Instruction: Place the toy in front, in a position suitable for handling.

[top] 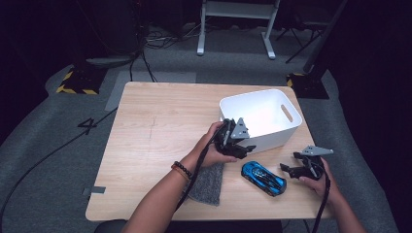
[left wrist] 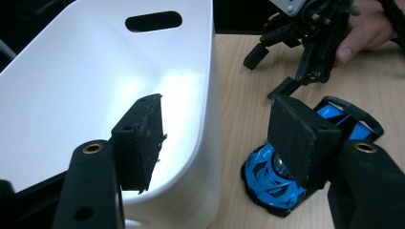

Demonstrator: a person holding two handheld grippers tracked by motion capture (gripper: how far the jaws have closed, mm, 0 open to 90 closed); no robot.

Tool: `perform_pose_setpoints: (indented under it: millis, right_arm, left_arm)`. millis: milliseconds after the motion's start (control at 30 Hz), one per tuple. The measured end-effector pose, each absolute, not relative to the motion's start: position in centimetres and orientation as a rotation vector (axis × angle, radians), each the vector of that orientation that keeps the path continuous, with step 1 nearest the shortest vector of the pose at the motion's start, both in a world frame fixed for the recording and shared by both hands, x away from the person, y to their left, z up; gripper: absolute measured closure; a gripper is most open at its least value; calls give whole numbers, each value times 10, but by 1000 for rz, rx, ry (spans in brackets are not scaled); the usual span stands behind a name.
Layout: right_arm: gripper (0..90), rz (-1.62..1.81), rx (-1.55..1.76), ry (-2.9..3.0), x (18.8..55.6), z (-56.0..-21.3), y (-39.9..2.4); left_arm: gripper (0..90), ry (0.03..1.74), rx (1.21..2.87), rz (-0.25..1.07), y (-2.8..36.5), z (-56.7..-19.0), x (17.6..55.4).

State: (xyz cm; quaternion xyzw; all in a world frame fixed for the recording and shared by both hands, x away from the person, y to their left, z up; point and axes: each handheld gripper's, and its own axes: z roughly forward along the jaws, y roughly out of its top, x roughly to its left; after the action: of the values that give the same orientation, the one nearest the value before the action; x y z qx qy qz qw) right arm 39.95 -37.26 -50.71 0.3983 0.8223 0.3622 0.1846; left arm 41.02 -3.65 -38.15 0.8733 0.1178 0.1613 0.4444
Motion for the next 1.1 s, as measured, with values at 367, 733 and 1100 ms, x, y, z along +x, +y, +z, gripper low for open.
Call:
perform_pose_setpoints:
  millis: [367, 733, 1100]
  right_arm:
    - [151, 1021, 1122, 2318, 400, -507, -373]
    - [151, 1022, 1123, 2321, 399, -507, -373]
    - [151, 1022, 1123, 2321, 399, -507, -373]
  left_arm:
    - [708, 257, 2318, 378, -54, -397, 433]
    - [809, 308, 2298, 360, -15, -392, 453]
    - [838, 447, 2282, 400, 39, -392, 476]
